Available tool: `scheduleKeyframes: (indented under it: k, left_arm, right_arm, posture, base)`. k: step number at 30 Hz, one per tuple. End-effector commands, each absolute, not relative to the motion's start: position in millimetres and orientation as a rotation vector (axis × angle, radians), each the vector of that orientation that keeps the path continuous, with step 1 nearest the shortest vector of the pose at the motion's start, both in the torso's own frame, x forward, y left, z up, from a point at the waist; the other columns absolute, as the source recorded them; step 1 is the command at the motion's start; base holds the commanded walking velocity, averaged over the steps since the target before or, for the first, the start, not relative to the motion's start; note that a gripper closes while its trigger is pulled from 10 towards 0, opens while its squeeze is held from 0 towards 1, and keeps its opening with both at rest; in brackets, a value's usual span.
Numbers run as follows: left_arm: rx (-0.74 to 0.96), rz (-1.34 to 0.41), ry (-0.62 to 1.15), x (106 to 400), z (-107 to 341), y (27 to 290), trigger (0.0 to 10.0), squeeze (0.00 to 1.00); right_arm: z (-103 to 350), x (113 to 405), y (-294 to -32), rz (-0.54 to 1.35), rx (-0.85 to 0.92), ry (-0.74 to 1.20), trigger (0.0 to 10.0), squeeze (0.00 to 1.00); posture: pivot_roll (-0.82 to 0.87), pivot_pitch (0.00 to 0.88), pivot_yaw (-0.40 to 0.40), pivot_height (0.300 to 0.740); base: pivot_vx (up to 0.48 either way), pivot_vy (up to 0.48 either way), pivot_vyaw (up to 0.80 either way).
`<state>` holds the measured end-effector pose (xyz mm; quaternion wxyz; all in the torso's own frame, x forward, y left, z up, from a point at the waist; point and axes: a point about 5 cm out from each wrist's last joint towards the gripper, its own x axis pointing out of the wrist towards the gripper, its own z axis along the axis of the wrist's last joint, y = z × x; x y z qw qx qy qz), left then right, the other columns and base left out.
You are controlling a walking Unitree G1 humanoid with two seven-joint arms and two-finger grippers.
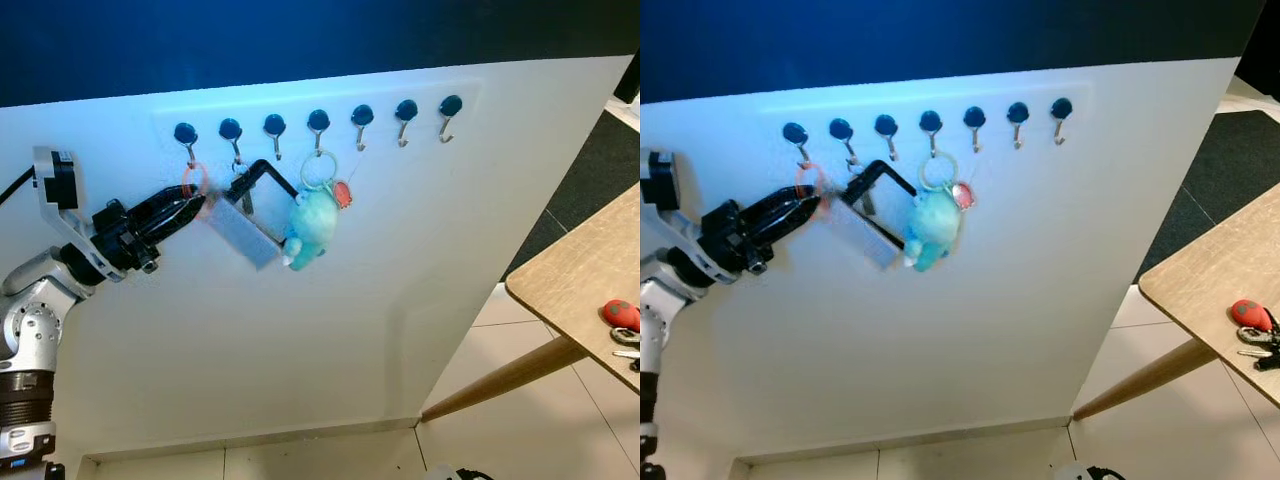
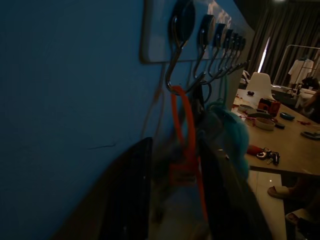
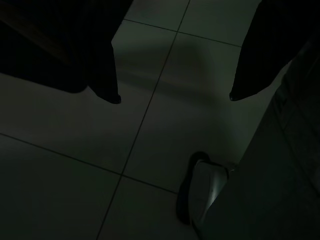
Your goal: Hang keys on a hook
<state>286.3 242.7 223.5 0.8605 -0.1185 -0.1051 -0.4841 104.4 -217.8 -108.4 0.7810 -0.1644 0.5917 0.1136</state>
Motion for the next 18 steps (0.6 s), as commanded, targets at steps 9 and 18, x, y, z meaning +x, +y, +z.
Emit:
scheduleKeyframes:
  k: [9, 18]
  left_arm:
    - [-0.271, -1.002, -0.121, 268, 200, 261, 10.0, 1.0]
    - [-0.264, -0.905, 0.071, 252, 156, 275, 10.0, 1.0]
  right_arm:
    - [-110, 99, -215, 0.252, -0.341, 1.285, 10.0, 0.0]
    - [-110, 99, -215, 0.258, -0.345, 1.285, 10.0, 0.0]
  posture:
    - [-0.05, 0.051, 0.057, 0.74]
    - [-0.04, 0.05, 0.054, 0.74]
  base:
    - [0.0, 0.0, 0.0]
    - [0.0, 0.0, 0.0]
